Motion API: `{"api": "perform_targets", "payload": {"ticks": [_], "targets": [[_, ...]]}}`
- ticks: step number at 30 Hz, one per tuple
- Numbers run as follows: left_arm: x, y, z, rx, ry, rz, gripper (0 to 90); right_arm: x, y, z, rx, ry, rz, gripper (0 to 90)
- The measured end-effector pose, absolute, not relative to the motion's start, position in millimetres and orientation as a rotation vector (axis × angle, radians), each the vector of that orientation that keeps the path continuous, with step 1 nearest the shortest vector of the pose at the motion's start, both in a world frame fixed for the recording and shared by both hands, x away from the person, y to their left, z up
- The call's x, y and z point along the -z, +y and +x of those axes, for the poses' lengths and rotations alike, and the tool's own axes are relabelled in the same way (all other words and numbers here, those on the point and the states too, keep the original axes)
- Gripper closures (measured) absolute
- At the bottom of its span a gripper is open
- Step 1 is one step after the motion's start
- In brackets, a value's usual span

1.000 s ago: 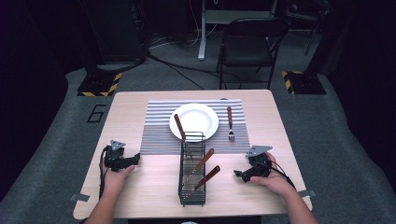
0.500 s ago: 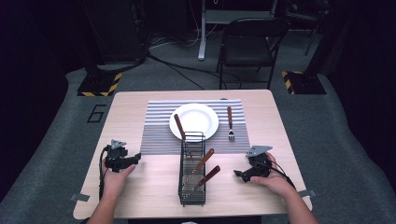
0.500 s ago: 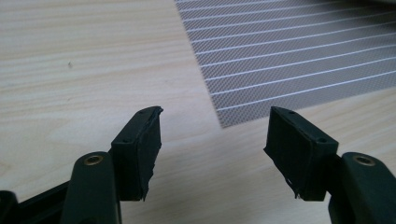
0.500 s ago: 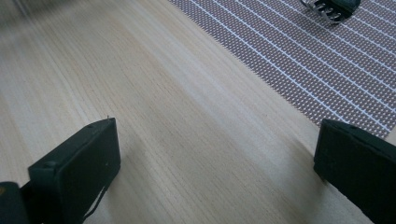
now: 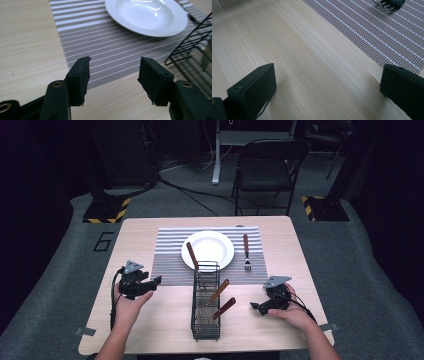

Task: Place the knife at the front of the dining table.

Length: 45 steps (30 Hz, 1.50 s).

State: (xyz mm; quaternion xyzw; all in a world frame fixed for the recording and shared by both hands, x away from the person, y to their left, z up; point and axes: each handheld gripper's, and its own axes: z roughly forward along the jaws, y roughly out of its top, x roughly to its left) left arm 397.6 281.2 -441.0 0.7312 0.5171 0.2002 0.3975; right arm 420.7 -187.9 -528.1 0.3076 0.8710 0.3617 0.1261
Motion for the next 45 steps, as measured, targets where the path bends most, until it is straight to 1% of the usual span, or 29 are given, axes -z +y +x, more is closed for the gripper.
{"api": "perform_targets", "payload": {"ticks": [5,10,20,45], "targets": [[427.6,265.8,400.6,-0.494,1.267,1.856,43.9,528.2,-187.9,420.7,-1.053,2.536,0.896,0.0],[412.3,250.5,403.7,-0.441,1.217,1.851,44.5,528.1,-187.9,420.7,-1.053,2.536,0.896,0.0],[396.9,222.5,409.9,-0.435,1.117,1.9,49.1,528.1,-187.9,420.7,-1.054,2.537,0.897,0.0],[403.4,185.2,419.0,-0.373,1.055,1.895,49.9,528.1,-188.0,420.7,-1.054,2.537,0.897,0.0]]}}
